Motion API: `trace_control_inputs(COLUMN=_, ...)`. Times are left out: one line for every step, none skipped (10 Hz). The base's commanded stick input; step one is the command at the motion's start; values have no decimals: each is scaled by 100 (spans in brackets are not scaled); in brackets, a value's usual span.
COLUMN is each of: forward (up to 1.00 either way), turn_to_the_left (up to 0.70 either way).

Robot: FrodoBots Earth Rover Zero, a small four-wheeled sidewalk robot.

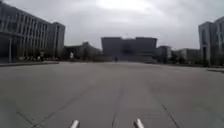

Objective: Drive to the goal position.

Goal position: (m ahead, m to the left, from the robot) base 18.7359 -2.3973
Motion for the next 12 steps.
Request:
trace_control_inputs(forward=100, turn_to_the_left=6)
trace_control_inputs(forward=100, turn_to_the_left=6)
trace_control_inputs(forward=100, turn_to_the_left=6)
trace_control_inputs(forward=100, turn_to_the_left=6)
trace_control_inputs(forward=100, turn_to_the_left=6)
trace_control_inputs(forward=100, turn_to_the_left=6)
trace_control_inputs(forward=100, turn_to_the_left=6)
trace_control_inputs(forward=100, turn_to_the_left=6)
trace_control_inputs(forward=100, turn_to_the_left=6)
trace_control_inputs(forward=100, turn_to_the_left=6)
trace_control_inputs(forward=100, turn_to_the_left=6)
trace_control_inputs(forward=100, turn_to_the_left=6)
